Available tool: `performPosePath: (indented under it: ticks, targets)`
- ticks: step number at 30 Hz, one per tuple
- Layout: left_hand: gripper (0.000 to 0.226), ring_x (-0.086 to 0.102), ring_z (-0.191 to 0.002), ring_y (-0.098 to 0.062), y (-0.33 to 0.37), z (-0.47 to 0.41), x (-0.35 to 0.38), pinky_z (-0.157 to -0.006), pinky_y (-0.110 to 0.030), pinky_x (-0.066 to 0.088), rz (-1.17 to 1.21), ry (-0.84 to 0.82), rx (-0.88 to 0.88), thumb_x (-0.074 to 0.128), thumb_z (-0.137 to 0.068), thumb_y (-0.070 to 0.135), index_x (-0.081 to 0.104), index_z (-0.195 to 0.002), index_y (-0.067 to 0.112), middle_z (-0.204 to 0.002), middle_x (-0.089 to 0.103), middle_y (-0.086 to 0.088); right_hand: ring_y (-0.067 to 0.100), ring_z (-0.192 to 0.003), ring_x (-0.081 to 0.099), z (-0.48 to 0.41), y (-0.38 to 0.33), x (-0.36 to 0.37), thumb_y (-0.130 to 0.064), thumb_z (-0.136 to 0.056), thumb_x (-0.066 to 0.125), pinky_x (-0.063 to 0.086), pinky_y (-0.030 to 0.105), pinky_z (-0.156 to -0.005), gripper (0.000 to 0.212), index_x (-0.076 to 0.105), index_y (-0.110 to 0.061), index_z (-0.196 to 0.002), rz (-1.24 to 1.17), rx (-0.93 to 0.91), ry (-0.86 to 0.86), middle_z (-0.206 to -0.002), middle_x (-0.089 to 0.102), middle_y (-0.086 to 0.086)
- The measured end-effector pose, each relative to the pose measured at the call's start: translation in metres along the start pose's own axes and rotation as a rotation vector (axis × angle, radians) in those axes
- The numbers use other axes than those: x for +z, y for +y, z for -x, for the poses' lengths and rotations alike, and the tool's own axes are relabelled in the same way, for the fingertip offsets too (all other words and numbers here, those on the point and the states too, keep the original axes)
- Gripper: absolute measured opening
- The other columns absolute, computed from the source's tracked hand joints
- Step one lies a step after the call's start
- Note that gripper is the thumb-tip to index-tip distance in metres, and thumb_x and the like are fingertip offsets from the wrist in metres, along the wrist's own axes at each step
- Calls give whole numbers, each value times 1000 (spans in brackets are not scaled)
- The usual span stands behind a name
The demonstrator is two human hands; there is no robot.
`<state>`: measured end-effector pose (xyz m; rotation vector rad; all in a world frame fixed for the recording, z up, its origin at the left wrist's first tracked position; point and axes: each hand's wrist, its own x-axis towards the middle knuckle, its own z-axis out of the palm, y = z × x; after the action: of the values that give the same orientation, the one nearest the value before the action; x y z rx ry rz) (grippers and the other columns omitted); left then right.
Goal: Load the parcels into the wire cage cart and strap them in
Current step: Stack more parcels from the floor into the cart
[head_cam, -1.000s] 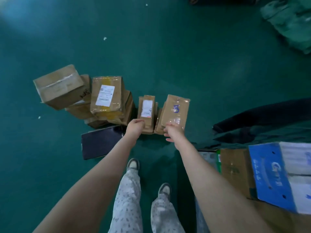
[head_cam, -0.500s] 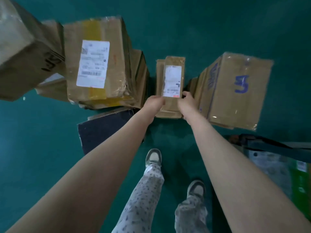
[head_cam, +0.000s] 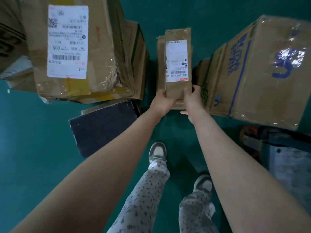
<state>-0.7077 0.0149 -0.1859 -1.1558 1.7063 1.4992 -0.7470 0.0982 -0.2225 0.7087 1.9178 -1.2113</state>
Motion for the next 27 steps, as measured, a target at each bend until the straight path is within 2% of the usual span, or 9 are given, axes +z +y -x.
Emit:
performPosePath:
  ticks: [3, 6, 8, 10, 14, 17, 23, 26, 27]
  targets:
    - [39, 50, -81, -5, 17, 28, -3, -58, -15, 35, 91, 60, 36, 57, -90, 20, 34, -120, 16, -91, 48, 10, 23, -107, 50, 29, -16, -9, -27, -102, 31, 52, 47, -80, 36, 31, -25, -138, -62, -39, -49, -124, 47, -2]
    - [37, 45, -73, 4, 33, 65, -7, -48, -8, 36, 159, 89, 74, 59, -90, 22, 32, -115, 16, -88, 46, 11, 21, -102, 51, 65, -37, -16, -22, -102, 33, 51, 52, -87, 34, 34, -22, -136, -95, -112, -38, -116, 48, -3]
    - [33, 46, -75, 4, 42, 94, -12, -51, -7, 38, 173, 120, 134, 57, -91, 19, 33, -114, 15, -90, 48, 11, 19, -101, 50, 94, -50, -26, -21, -101, 35, 47, 53, -94, 34, 36, -20, -135, -117, -181, -6, -112, 47, -5]
    - [25, 49, -80, 1, 49, 121, -19, -61, -14, 40, 181, 162, 198, 54, -92, 19, 37, -110, 15, -95, 52, 9, 17, -103, 49, 124, -60, -36, -22, -100, 36, 45, 51, -97, 35, 36, -21, -135, -170, -206, -4, -113, 47, -6]
    - [9, 45, -82, -13, 77, 187, -32, -69, -27, 37, 252, 183, 246, 44, -94, 22, 40, -99, 16, -91, 47, 2, 21, -111, 52, 201, -80, -67, -25, -102, 35, 50, 46, -85, 32, 36, -29, -133, -307, -196, -36, -127, 51, -2]
    - [14, 44, -85, -16, 98, 242, -34, -76, -33, 39, 258, 110, 269, 48, -93, 27, 37, -91, 20, -96, 46, -2, 20, -116, 51, 257, -97, -87, -23, -100, 38, 45, 52, -97, 34, 38, -29, -133, -322, -264, 16, -130, 52, -1]
    - [27, 51, -81, -15, 119, 340, -35, -75, -26, 42, 301, 63, 518, 61, -88, 18, 38, -75, 21, -88, 54, -4, 16, -111, 51, 360, -117, -133, -25, -100, 38, 44, 51, -99, 36, 36, -28, -136, -350, -394, 121, -125, 51, -5]
    - [29, 52, -71, -4, 121, 383, -31, -56, -12, 41, 287, 24, 615, 62, -89, 20, 37, -74, 21, -85, 55, 3, 16, -108, 54, 402, -111, -151, -24, -101, 38, 45, 50, -98, 34, 37, -29, -134, -405, -455, 156, -123, 52, -5]
    - [29, 53, -70, -1, 119, 399, -30, -55, -12, 41, 295, 5, 635, 62, -89, 19, 38, -74, 21, -84, 56, 5, 17, -111, 54, 417, -107, -157, -24, -100, 39, 45, 51, -99, 31, 39, -31, -131, -428, -481, 169, -127, 51, -4]
